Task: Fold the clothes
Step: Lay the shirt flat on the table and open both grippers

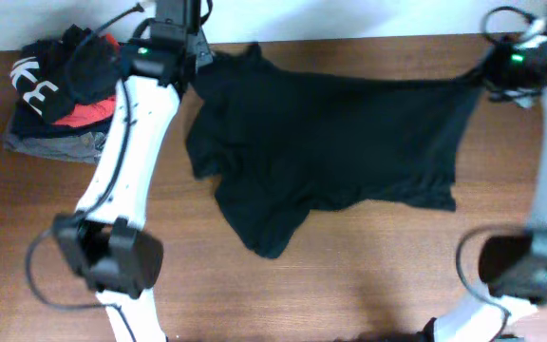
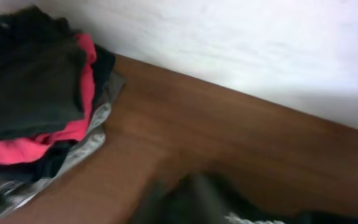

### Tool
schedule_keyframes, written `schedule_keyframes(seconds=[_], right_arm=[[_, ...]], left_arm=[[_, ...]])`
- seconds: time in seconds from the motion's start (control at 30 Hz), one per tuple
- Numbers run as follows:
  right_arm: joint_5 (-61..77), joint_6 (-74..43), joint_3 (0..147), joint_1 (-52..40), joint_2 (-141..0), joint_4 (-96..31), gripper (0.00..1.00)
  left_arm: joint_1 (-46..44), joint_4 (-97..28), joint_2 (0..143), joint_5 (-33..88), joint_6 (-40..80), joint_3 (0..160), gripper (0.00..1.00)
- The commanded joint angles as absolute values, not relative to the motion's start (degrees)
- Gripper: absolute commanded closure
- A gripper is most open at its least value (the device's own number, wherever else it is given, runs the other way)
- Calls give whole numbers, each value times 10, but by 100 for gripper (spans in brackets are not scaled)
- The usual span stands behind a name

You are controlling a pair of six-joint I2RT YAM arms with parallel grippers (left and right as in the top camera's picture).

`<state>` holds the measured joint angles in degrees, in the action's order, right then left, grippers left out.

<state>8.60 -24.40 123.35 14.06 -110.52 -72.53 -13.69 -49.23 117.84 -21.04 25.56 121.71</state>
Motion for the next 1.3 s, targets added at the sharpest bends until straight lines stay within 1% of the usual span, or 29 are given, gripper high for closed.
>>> schedule_keyframes(seconds=[0.0, 0.03, 0.07, 0.1, 0.2, 0.3, 0.53, 0.7, 0.87, 1.03, 1.17, 1.27], right_arm=[[5, -242, 1237, 108, -1169, -709, 29], [-10, -242, 1237, 102, -1183, -706, 16], [-25, -242, 1237, 97, -1195, -706, 5], [-40, -242, 1237, 93, -1204, -707, 1], [-72, -238, 1237, 90, -1209, -717, 1], [-74, -238, 1237, 96, -1190, -733, 1], [-73, -238, 1237, 105, -1117, -790, 1], [-72, -238, 1237, 105, -1060, -853, 1], [-72, -238, 1237, 105, -1012, -922, 1], [-72, -257, 1237, 105, -976, -968, 1], [-71, -259, 1223, 105, -946, -973, 1], [-72, -259, 1193, 105, -912, -973, 1]], left_arm=[[-132, -466, 1223, -230, 248, 1219, 13], [-132, -460, 1236, -230, 244, 1219, 1], [-132, -456, 1244, -230, 237, 1219, 1], [-132, -456, 1251, -230, 232, 1219, 1], [-132, -472, 1254, -229, 222, 1220, 1], [-134, -500, 1239, -227, 222, 1221, 1], [-135, -604, 1164, -157, 222, 1222, 1], [-135, -711, 1113, -102, 222, 1222, 1], [-142, -816, 1079, -98, 224, 1222, 1], [-149, -906, 1072, -109, 273, 1222, 1], [-150, -959, 1069, -119, 309, 1222, 1], [-159, -967, 1051, -108, 324, 1203, 1]])
